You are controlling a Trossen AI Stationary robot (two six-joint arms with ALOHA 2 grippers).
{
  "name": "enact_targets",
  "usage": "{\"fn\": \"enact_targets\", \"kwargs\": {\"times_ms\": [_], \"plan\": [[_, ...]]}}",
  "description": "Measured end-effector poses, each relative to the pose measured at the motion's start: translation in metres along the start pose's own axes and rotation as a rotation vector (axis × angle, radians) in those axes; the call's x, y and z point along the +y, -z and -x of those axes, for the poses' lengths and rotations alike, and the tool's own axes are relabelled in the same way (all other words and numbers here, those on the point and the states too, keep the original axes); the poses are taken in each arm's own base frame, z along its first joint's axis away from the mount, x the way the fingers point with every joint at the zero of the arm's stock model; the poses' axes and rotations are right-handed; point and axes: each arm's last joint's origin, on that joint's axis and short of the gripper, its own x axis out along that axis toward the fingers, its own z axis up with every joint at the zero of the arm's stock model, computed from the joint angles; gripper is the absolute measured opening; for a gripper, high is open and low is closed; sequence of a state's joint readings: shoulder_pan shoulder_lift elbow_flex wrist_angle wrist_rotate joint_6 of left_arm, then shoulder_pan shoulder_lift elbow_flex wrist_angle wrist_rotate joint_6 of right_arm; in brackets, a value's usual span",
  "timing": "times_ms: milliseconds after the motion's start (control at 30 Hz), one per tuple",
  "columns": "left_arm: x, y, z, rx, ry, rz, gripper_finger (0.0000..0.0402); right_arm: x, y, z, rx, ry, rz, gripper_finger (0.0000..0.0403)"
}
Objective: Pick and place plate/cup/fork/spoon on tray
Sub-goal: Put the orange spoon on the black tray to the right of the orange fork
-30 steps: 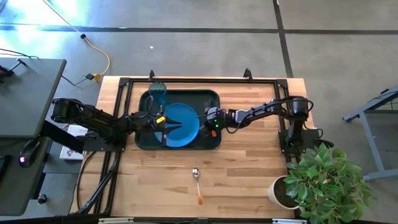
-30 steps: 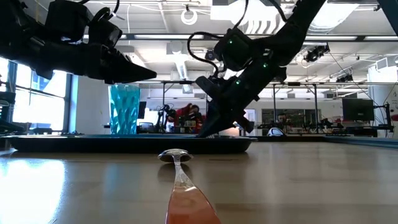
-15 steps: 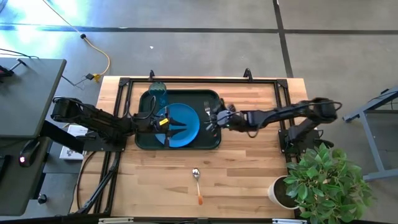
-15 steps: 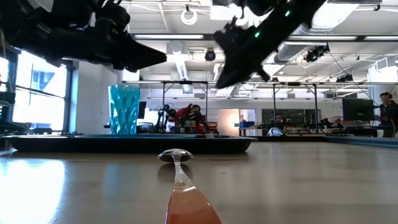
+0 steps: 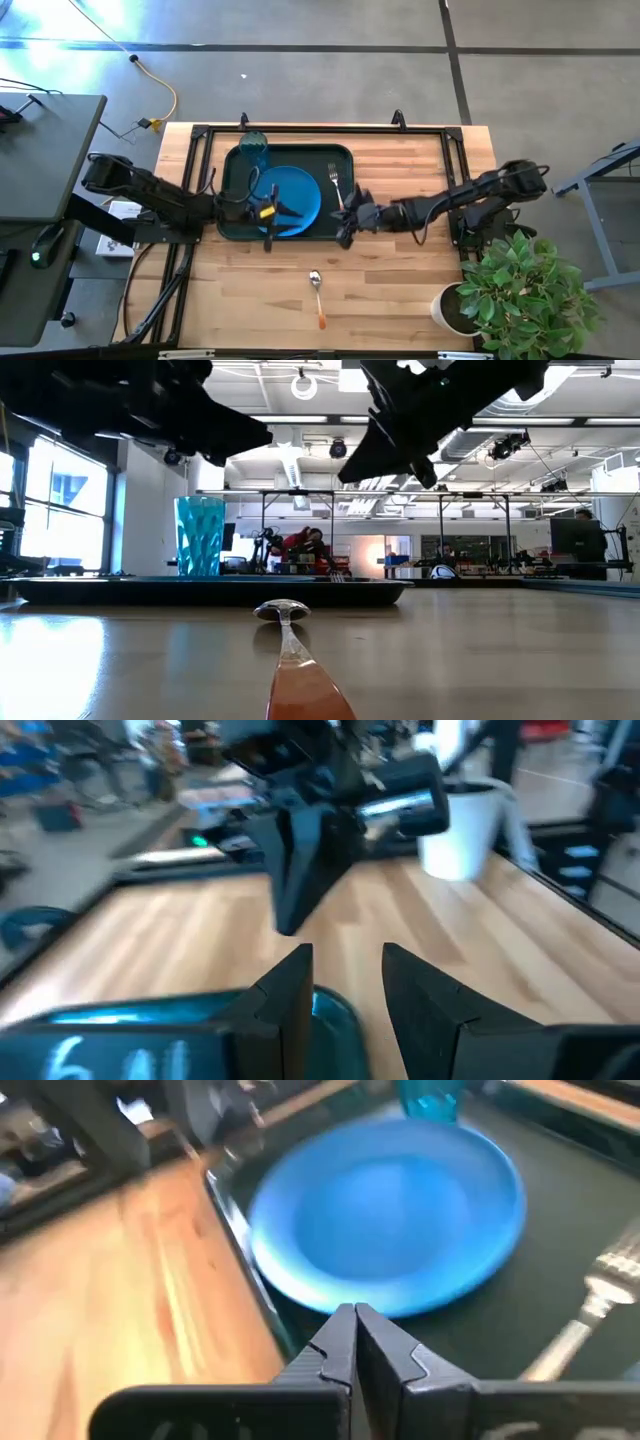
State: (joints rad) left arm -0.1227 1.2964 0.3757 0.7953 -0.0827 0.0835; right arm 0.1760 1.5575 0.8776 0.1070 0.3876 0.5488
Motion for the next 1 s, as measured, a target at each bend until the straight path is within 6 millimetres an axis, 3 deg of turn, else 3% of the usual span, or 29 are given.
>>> {"fn": "enact_targets", "kwargs": {"times_ms": [133, 267, 433, 600, 767, 1000], "plan": [[-0.017, 0.003, 0.002, 0.044, 0.045, 0.064, 0.0113, 0.024, 0.015, -0.003, -0.071, -0.027, -0.012, 0.0], [-0.034, 0.008, 0.004, 0.092, 0.092, 0.151, 0.0113, 0.05, 0.035, -0.01, -0.089, -0.191, -0.013, 0.0011], [-0.061, 0.017, 0.002, 0.094, 0.158, 0.226, 0.0113, 0.074, 0.07, -0.018, -0.053, -0.329, -0.052, 0.0071], [-0.083, 0.028, -0.007, 0.1, 0.18, 0.288, 0.0113, 0.077, 0.096, -0.03, 0.056, -0.35, -0.094, 0.0128], [-0.092, 0.036, -0.023, 0.153, 0.07, 0.355, 0.0112, 0.079, 0.104, -0.04, 0.129, -0.325, -0.106, 0.0143], [-0.085, 0.038, -0.043, 0.255, -0.125, 0.351, 0.0112, 0.098, 0.095, -0.043, 0.207, -0.206, -0.024, 0.0145]]}}
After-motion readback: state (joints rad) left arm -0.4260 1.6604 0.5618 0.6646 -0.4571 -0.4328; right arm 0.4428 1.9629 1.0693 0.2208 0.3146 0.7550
